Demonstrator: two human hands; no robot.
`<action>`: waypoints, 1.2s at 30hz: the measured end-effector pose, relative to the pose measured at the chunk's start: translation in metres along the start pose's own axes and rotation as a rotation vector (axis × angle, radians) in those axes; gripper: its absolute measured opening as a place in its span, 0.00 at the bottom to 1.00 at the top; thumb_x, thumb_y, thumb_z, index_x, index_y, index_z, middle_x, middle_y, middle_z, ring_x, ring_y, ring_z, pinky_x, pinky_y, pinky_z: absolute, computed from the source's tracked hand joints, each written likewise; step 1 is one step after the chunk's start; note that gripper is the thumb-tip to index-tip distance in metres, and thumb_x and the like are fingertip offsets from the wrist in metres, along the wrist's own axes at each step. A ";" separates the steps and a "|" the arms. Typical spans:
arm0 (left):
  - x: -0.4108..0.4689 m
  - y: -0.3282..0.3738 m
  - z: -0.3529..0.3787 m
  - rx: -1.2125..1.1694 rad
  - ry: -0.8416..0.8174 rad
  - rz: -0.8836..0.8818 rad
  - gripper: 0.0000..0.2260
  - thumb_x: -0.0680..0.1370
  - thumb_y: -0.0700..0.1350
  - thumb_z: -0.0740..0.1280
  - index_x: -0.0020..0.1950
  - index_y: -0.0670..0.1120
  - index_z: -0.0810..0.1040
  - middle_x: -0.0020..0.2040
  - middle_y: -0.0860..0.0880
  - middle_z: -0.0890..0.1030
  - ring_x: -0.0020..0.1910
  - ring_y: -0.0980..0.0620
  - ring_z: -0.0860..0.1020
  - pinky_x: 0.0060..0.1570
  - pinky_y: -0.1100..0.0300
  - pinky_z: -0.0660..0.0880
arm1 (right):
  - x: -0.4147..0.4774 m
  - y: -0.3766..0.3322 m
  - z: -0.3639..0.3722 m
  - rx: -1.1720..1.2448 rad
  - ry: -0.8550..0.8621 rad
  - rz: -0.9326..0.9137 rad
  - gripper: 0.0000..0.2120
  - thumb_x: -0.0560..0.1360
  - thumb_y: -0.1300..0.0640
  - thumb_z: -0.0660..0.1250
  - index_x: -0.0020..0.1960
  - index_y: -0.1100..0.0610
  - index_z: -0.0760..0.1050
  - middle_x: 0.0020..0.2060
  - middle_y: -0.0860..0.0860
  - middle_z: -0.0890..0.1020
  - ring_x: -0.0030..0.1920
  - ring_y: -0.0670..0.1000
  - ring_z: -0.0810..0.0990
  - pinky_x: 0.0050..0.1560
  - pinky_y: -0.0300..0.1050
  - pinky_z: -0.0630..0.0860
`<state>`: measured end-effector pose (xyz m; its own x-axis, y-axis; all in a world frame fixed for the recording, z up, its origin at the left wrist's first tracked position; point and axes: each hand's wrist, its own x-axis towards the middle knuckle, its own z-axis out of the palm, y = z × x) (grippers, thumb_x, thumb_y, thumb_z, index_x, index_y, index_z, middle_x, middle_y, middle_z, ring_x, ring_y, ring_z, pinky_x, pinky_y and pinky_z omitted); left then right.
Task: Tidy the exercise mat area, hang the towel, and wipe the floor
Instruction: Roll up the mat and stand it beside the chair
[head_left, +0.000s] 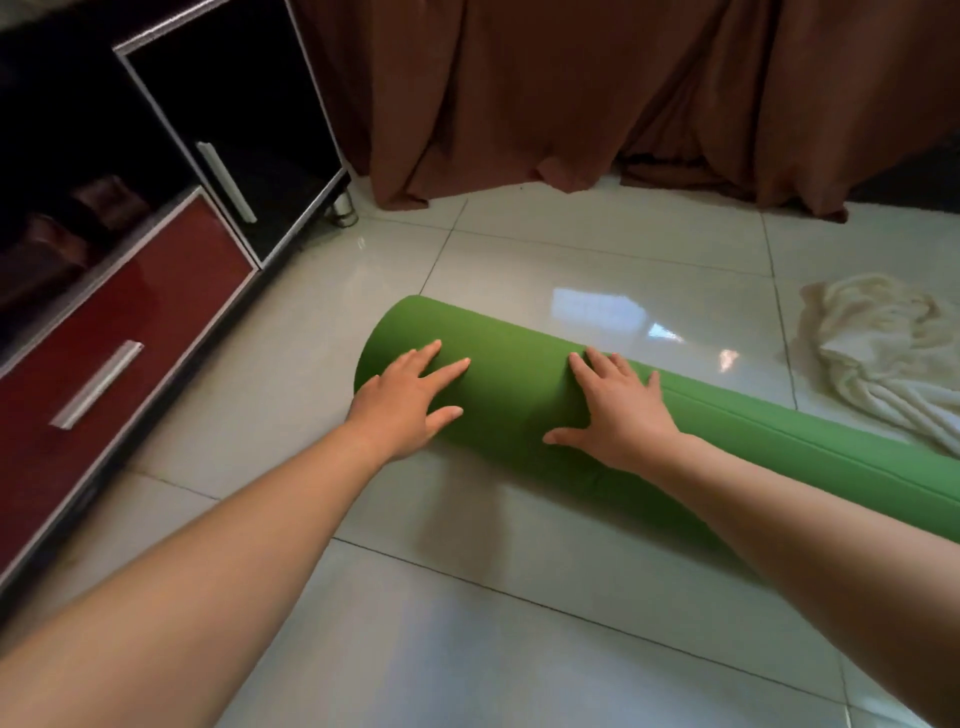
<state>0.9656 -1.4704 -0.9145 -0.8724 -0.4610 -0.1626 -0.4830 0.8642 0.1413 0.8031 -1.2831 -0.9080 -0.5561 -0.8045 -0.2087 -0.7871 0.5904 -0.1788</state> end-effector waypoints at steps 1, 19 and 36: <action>0.001 -0.002 0.001 -0.029 0.008 -0.023 0.27 0.78 0.59 0.58 0.74 0.61 0.53 0.77 0.51 0.51 0.75 0.48 0.52 0.69 0.48 0.63 | 0.001 0.001 -0.002 0.025 0.010 0.040 0.50 0.65 0.33 0.68 0.76 0.53 0.49 0.75 0.51 0.54 0.75 0.56 0.52 0.70 0.70 0.51; 0.031 -0.072 0.023 -1.067 0.076 -0.417 0.19 0.72 0.56 0.70 0.58 0.51 0.70 0.53 0.53 0.79 0.52 0.51 0.79 0.57 0.49 0.75 | -0.001 -0.003 0.008 0.002 0.014 0.073 0.51 0.64 0.33 0.68 0.76 0.52 0.48 0.76 0.49 0.52 0.76 0.52 0.50 0.71 0.66 0.52; -0.013 -0.050 -0.013 -1.140 0.210 -0.327 0.10 0.72 0.41 0.72 0.49 0.47 0.75 0.46 0.50 0.81 0.44 0.53 0.79 0.45 0.66 0.77 | -0.029 0.007 -0.005 0.059 0.034 -0.016 0.49 0.64 0.29 0.64 0.76 0.49 0.48 0.76 0.47 0.54 0.75 0.50 0.52 0.72 0.60 0.57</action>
<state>1.0005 -1.5105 -0.9070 -0.6404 -0.7404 -0.2042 -0.3801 0.0745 0.9219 0.8127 -1.2559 -0.8982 -0.5529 -0.8152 -0.1726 -0.7794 0.5792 -0.2389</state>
